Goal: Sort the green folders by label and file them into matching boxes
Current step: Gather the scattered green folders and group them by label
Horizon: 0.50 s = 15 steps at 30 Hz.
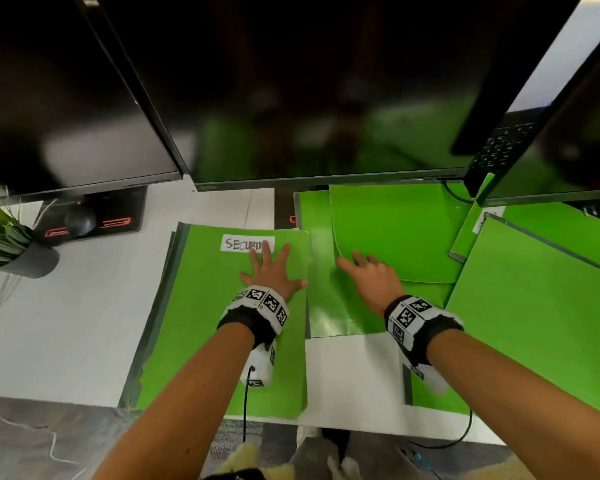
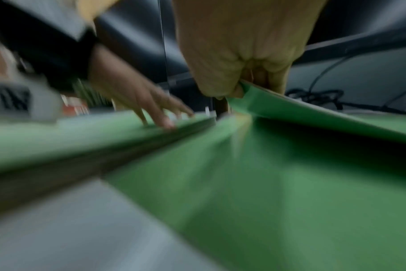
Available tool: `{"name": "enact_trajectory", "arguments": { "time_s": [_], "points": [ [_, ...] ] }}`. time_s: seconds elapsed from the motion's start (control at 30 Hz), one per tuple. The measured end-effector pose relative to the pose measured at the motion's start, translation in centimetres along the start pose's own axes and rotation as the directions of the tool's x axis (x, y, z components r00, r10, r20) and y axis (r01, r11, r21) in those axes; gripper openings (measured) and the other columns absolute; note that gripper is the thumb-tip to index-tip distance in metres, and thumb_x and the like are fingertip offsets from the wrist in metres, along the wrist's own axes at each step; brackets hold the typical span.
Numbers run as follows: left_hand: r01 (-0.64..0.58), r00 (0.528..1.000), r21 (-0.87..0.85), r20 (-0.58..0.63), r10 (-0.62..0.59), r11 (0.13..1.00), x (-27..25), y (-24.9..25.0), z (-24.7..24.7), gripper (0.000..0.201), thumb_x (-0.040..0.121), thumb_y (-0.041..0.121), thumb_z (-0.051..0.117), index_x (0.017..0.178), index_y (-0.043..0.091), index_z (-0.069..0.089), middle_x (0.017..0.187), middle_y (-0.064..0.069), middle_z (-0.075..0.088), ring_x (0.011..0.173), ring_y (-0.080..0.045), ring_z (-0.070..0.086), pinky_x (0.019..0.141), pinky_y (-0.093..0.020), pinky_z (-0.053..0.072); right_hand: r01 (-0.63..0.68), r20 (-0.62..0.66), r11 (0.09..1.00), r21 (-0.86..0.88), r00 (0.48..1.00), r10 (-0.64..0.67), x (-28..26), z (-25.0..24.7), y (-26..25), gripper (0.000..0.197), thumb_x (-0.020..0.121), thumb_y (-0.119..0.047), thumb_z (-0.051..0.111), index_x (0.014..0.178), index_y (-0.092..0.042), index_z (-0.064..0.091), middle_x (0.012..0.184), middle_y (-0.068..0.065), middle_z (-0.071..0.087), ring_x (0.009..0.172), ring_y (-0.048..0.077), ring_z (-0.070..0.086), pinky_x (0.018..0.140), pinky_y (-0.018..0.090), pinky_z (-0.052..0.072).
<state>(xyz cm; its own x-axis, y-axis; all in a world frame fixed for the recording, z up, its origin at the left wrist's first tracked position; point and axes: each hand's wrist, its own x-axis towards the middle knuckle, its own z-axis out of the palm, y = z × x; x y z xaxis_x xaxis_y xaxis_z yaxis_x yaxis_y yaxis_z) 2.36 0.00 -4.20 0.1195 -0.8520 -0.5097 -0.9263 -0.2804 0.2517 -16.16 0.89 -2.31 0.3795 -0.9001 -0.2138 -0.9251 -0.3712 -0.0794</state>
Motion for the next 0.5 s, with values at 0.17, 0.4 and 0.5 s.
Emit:
{"name": "enact_trajectory", "arguments": {
  "time_s": [0.17, 0.4, 0.5],
  "points": [
    [-0.147, 0.968, -0.224, -0.23, 0.095, 0.963, -0.5, 1.8, -2.4, 0.101, 0.074, 0.047, 0.07, 0.149, 0.028, 0.005, 0.157, -0.012, 0.01, 0.145, -0.031, 0.01, 0.114, -0.057, 0.02, 0.144, -0.359, 0.885, 0.442, 0.933, 0.028, -1.6, -4.3, -0.6, 0.061, 0.082, 0.016, 0.043, 0.137, -0.01, 0.044, 0.076, 0.015, 0.059, 0.06, 0.017, 0.046, 0.054, 0.021, 0.031],
    [-0.437, 0.737, -0.22, -0.644, 0.207, 0.872, -2.5, 5.6, -9.0, 0.073, 0.07, 0.044, 0.073, 0.135, 0.026, 0.046, 0.151, -0.012, 0.026, 0.141, -0.032, 0.021, 0.114, -0.051, 0.022, 0.359, -0.701, 0.729, 0.583, 0.676, 0.227, -4.5, -10.7, 1.8, 0.024, 0.09, -0.006, 0.046, 0.104, -0.006, 0.065, 0.083, -0.011, 0.061, 0.069, 0.009, 0.048, 0.06, 0.009, 0.03],
    [-0.515, 0.635, -0.148, -0.727, 0.261, 0.844, -3.1, 6.1, -11.0, 0.053, 0.07, 0.051, 0.066, 0.109, 0.015, 0.064, 0.131, -0.007, 0.053, 0.13, -0.03, 0.04, 0.108, -0.048, 0.029, 0.428, -0.775, 0.697, 0.575, 0.559, 0.296, -5.4, -14.1, 3.8, 0.018, 0.091, -0.008, 0.048, 0.099, -0.009, 0.064, 0.084, -0.022, 0.053, 0.071, -0.006, 0.049, 0.067, 0.003, 0.036]
  ]
}}
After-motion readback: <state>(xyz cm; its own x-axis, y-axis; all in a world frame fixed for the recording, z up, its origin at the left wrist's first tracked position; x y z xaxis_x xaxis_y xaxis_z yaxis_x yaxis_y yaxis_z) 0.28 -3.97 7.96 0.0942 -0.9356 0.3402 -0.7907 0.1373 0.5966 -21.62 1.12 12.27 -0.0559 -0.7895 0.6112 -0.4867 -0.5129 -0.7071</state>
